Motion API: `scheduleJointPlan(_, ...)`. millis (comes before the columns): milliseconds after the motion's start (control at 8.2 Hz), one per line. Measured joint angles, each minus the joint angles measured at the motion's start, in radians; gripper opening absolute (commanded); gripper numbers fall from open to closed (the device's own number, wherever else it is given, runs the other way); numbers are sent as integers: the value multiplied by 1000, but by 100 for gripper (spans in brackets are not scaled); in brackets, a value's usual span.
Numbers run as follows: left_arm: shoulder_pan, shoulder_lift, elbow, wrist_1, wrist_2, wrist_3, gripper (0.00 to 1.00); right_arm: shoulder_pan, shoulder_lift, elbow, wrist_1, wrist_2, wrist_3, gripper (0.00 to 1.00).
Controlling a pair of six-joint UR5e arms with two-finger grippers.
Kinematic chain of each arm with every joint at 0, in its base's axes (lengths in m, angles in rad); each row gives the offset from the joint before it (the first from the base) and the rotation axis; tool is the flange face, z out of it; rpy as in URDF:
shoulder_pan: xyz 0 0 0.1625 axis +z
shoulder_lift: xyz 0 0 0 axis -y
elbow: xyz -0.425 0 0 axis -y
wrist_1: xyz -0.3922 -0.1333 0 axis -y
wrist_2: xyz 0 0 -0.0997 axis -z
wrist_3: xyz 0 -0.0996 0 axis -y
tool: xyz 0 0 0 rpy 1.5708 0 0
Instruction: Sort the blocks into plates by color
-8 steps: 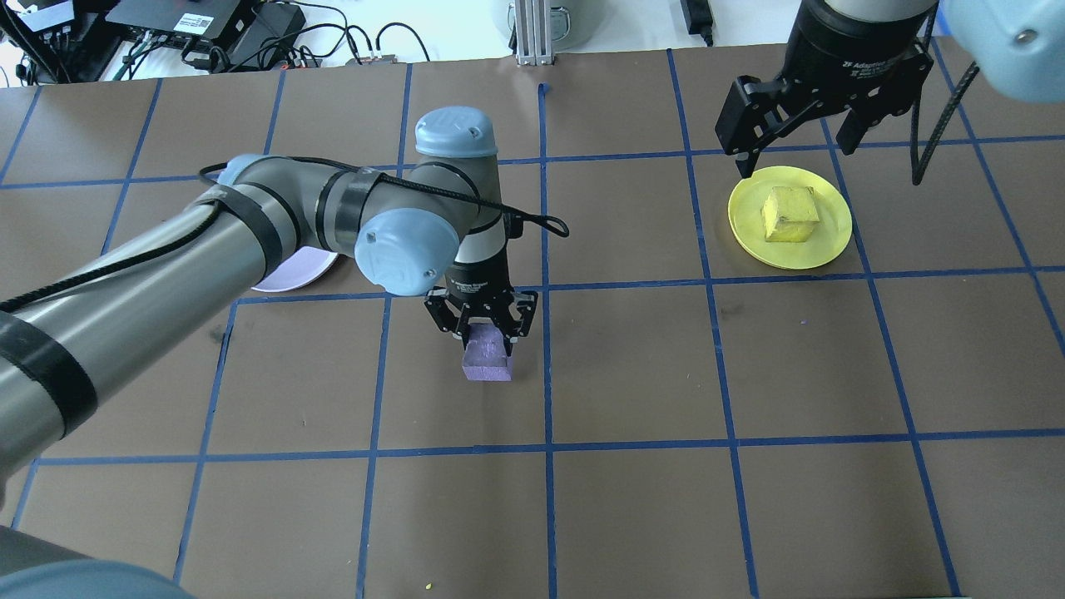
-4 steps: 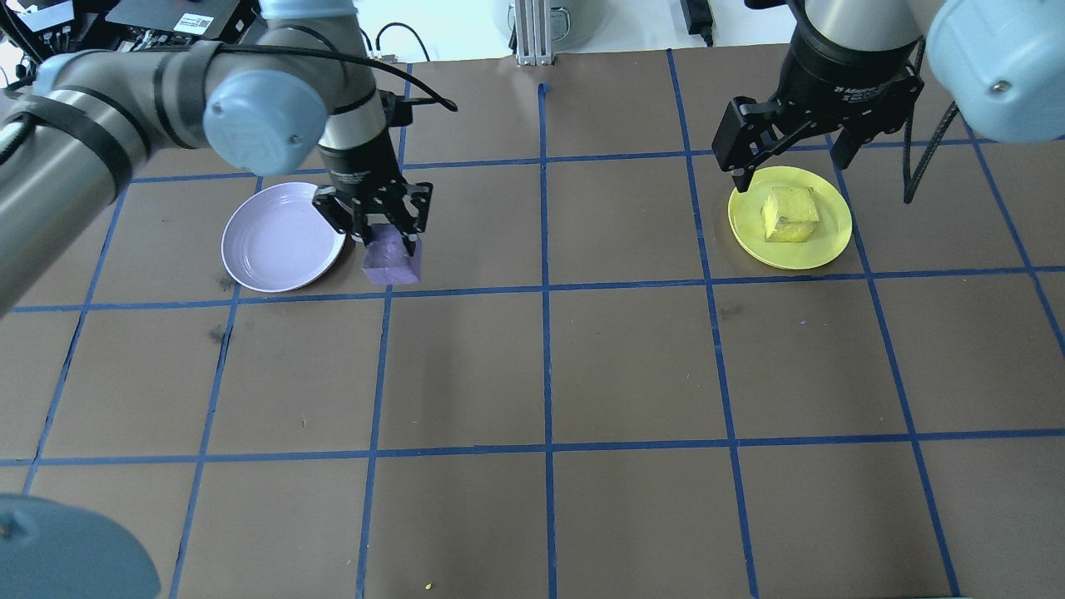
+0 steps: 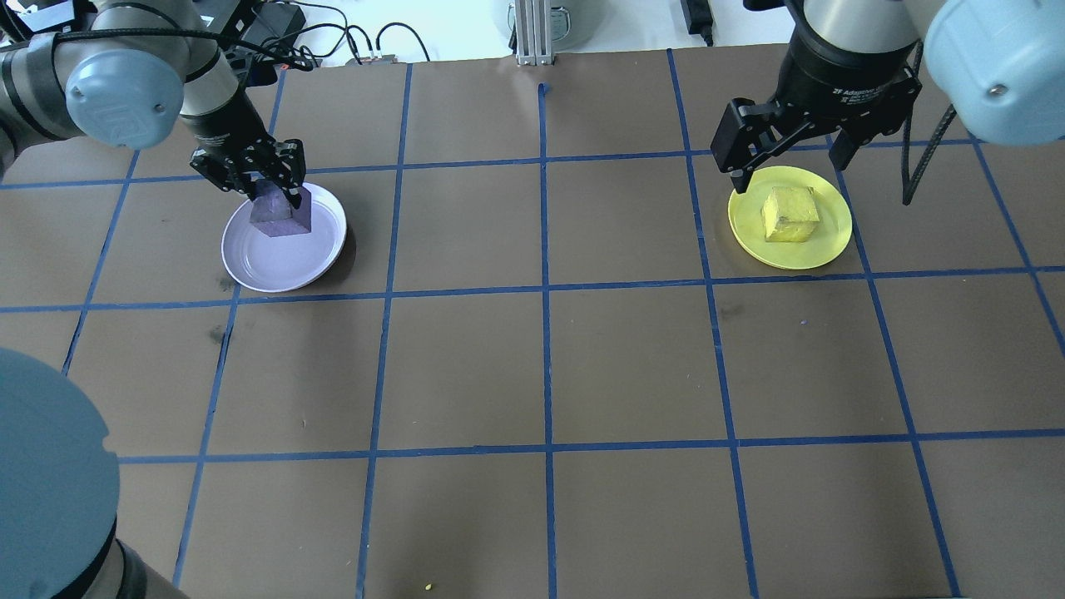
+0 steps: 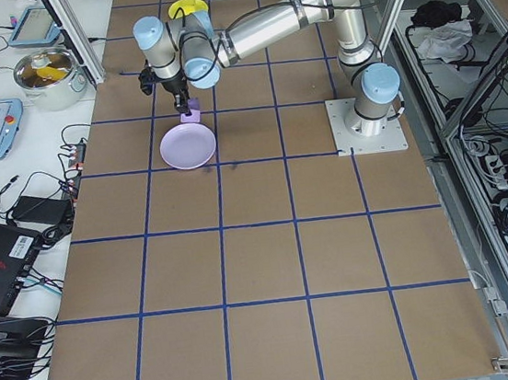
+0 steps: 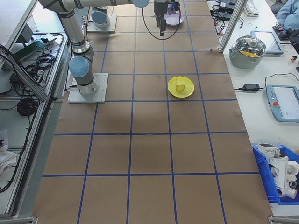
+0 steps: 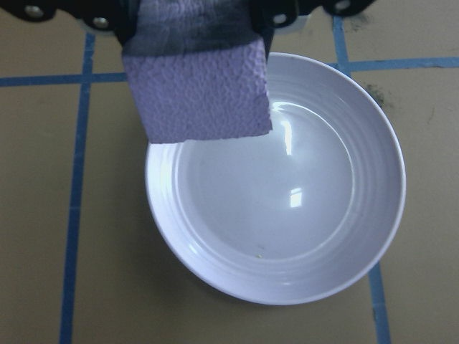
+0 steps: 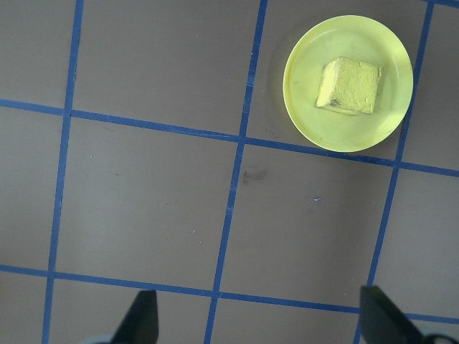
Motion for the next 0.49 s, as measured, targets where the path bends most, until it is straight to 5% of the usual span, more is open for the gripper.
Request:
scheduleJointPlan(244,54,-53,1,101,11,80,0,0,-2,1,-1,-2,0,100)
scheduleJointPlan(366,62,-86,2,149,18,108,60,0,-3,1,-1,0,1,100)
scheduleJointPlan(488,65,-115,2,177,24,124,85,1,-4,0,-3,-3,2,100)
